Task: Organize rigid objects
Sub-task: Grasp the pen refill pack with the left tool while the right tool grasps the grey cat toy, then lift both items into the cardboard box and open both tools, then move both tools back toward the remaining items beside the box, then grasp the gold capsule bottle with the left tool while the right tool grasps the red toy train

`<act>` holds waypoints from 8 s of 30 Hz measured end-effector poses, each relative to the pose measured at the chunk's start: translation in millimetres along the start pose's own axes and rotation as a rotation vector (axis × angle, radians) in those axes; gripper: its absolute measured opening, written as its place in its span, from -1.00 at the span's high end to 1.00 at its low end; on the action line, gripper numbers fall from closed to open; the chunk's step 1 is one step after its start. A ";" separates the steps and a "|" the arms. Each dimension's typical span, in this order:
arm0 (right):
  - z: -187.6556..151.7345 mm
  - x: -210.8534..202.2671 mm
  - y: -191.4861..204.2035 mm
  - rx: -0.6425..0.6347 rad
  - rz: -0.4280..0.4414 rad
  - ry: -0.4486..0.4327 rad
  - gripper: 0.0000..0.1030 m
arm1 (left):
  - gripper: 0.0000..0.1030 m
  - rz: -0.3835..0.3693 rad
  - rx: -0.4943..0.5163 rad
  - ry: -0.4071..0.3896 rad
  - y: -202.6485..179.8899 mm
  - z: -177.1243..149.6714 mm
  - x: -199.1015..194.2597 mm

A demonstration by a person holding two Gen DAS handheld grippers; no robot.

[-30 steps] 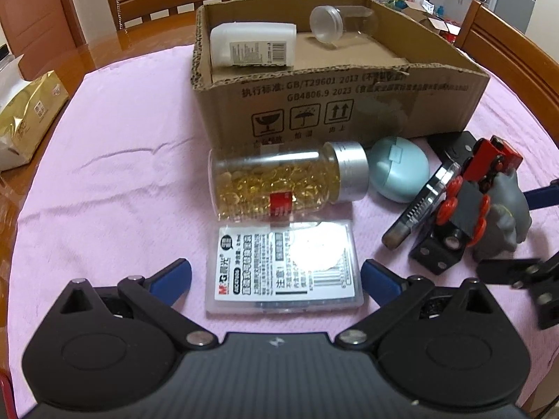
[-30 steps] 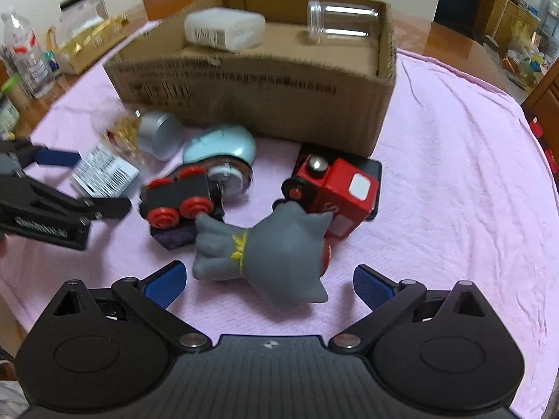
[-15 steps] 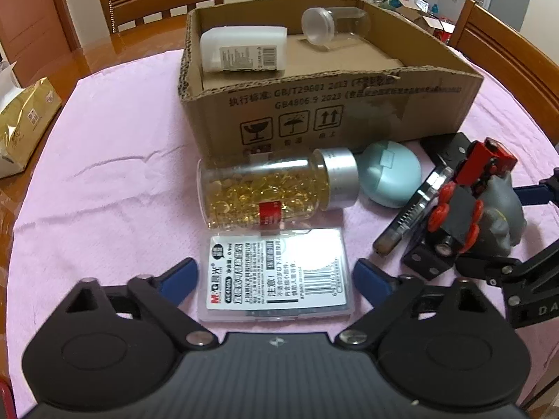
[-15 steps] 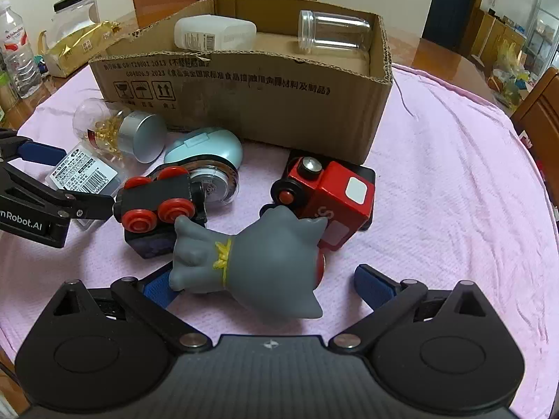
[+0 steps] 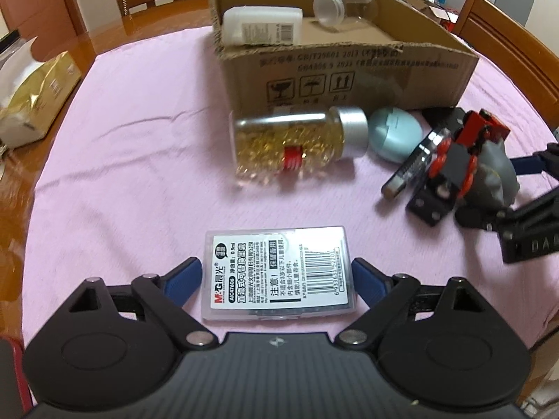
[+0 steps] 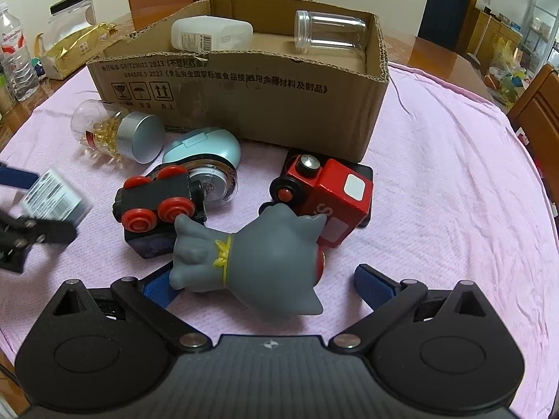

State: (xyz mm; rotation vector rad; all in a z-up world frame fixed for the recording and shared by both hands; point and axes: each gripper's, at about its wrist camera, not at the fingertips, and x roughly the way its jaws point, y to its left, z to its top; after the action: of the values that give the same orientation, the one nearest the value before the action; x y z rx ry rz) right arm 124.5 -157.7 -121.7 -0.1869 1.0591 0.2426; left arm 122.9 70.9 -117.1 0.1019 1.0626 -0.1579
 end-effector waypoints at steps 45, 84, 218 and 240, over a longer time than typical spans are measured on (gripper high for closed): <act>18.7 -21.6 0.3 -0.046 0.023 0.043 -0.49 | -0.74 -0.016 0.058 0.082 -2.9 15.2 -1.2; 113.4 -92.1 -22.6 -0.273 0.130 -0.110 -0.49 | -0.74 -0.056 0.180 -0.163 -30.2 152.0 -72.7; -7.0 -5.4 -48.7 0.066 -0.036 0.083 -1.00 | -0.97 0.066 -0.062 -0.100 -7.9 52.8 25.6; 9.1 3.4 -23.0 -0.163 0.092 0.108 -1.00 | -0.96 0.077 -0.079 -0.108 -12.2 63.4 40.6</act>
State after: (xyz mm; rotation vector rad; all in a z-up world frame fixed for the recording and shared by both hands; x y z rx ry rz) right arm 140.2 -176.9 -119.5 -0.3006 1.1570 0.4058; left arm 194.6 45.5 -122.1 0.0619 0.9546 -0.0507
